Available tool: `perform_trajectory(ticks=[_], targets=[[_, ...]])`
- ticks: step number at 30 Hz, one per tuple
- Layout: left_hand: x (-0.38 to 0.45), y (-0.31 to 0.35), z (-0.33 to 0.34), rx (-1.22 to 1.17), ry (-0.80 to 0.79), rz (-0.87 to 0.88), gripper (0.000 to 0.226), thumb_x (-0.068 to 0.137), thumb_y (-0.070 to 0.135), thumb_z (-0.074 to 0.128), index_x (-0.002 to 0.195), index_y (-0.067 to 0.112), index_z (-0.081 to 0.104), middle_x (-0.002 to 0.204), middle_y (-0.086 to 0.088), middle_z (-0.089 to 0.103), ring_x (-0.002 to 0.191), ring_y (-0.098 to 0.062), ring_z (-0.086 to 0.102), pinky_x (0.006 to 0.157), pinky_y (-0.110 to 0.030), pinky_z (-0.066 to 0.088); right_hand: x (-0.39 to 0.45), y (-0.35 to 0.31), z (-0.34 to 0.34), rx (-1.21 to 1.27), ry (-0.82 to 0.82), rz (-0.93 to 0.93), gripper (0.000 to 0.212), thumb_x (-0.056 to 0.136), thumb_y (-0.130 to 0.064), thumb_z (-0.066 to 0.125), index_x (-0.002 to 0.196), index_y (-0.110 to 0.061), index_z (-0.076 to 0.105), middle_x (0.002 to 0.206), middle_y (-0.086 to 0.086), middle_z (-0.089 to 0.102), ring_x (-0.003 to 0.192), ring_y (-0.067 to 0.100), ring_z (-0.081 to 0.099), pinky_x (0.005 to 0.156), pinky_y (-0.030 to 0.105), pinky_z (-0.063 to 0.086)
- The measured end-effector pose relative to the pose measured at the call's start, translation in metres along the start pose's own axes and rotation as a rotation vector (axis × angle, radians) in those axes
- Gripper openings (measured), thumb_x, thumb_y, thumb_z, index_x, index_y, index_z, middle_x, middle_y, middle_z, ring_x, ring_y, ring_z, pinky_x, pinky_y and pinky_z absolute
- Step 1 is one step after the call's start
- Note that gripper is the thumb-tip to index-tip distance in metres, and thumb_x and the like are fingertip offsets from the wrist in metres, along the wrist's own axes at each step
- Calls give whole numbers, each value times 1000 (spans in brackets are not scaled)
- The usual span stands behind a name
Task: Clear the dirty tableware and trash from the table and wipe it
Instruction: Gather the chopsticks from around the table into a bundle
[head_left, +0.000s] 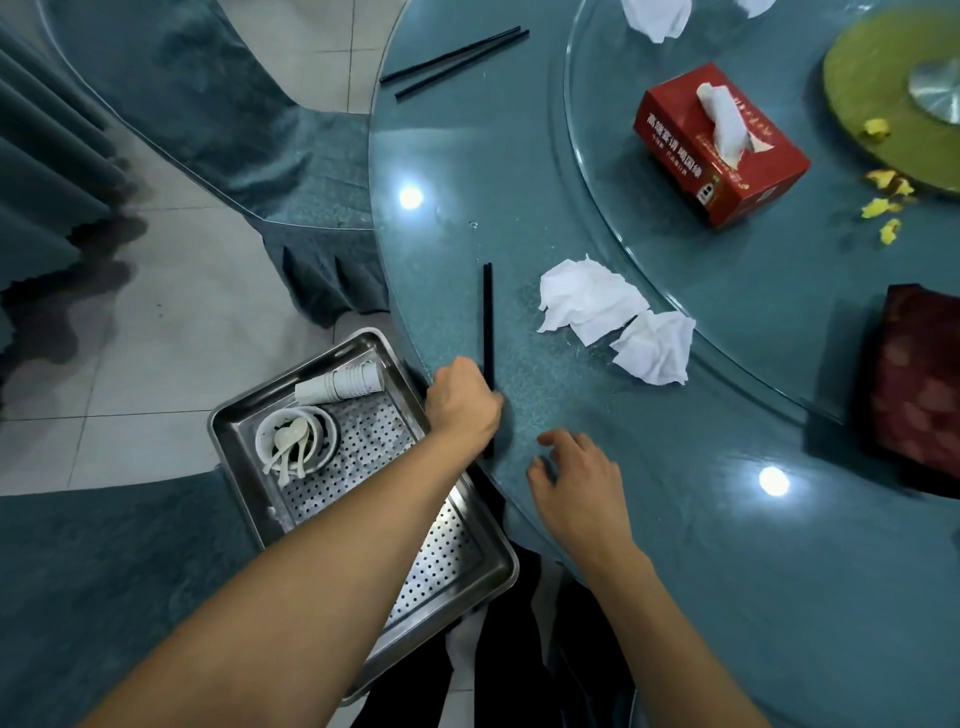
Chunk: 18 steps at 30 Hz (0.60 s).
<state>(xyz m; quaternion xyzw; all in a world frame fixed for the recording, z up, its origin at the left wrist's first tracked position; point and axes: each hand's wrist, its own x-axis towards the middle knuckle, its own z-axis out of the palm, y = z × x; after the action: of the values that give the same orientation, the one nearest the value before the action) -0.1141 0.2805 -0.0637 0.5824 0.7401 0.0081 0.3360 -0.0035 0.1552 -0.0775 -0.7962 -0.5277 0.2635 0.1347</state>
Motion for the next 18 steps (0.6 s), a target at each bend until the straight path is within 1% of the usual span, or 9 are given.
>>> perform_trajectory(ticks=[2, 5, 8, 10, 12, 14, 15, 16, 18], targets=[[-4, 2, -3, 36, -6, -21, 22, 81, 20, 73, 76, 9, 56, 95, -18, 68, 89, -40, 68, 68, -35, 49, 1, 0, -3, 17, -12, 5, 27, 90, -26, 61, 115, -19, 66, 103, 5, 66, 97, 29, 63, 86, 42, 44], [-16, -6, -4, 91, -18, -10, 25, 80, 21, 76, 71, 10, 54, 85, -13, 66, 82, -36, 68, 67, -35, 53, 6, -5, -8, 27, -57, 3, 29, 93, -29, 57, 120, -21, 63, 110, 3, 65, 102, 25, 62, 92, 40, 42], [-25, -15, 2, 183, 8, 28, 21, 84, 13, 71, 72, 11, 54, 81, -11, 66, 79, -35, 68, 72, -42, 60, 10, -11, -10, 29, -87, -3, 30, 94, -31, 54, 122, -22, 62, 116, 2, 64, 107, 23, 61, 94, 39, 40], [-27, -18, 3, 197, 13, 36, 20, 84, 11, 70, 72, 10, 54, 77, -10, 64, 77, -34, 68, 70, -40, 60, 10, -14, -10, 27, -94, -6, 31, 94, -31, 54, 123, -22, 61, 116, 2, 63, 108, 24, 60, 94, 39, 40], [-27, -21, 2, 160, -23, 15, 25, 81, 17, 74, 68, 10, 54, 72, -8, 62, 74, -32, 67, 61, -33, 52, 7, -15, -11, 27, -97, 1, 30, 94, -30, 54, 122, -23, 61, 116, 1, 63, 107, 23, 60, 94, 40, 40], [-27, -28, 2, 46, -88, -12, 32, 77, 30, 81, 67, 8, 61, 68, -7, 65, 68, -28, 68, 55, -28, 46, 3, -14, -11, 32, -95, 13, 28, 94, -30, 54, 120, -22, 62, 112, 1, 65, 105, 22, 61, 93, 40, 42], [-28, -32, 2, -63, -126, -41, 34, 75, 34, 84, 68, 7, 65, 67, -8, 69, 65, -26, 70, 55, -28, 50, 0, -14, -11, 44, -94, 20, 26, 94, -30, 55, 117, -22, 63, 109, 1, 66, 103, 22, 61, 92, 40, 43], [-31, -36, 2, -225, -167, -83, 33, 76, 32, 86, 70, 4, 68, 68, -11, 72, 63, -24, 72, 56, -30, 56, -3, -13, -13, 70, -98, 28, 23, 94, -30, 56, 112, -21, 65, 105, 0, 68, 99, 22, 62, 90, 39, 45], [-43, -38, -1, -605, -257, -203, 21, 83, 13, 81, 76, -1, 68, 78, -23, 73, 61, -23, 71, 53, -32, 60, -11, -13, -18, 172, -144, 58, 16, 95, -32, 57, 97, -22, 69, 90, -4, 71, 86, 17, 64, 80, 35, 48]])
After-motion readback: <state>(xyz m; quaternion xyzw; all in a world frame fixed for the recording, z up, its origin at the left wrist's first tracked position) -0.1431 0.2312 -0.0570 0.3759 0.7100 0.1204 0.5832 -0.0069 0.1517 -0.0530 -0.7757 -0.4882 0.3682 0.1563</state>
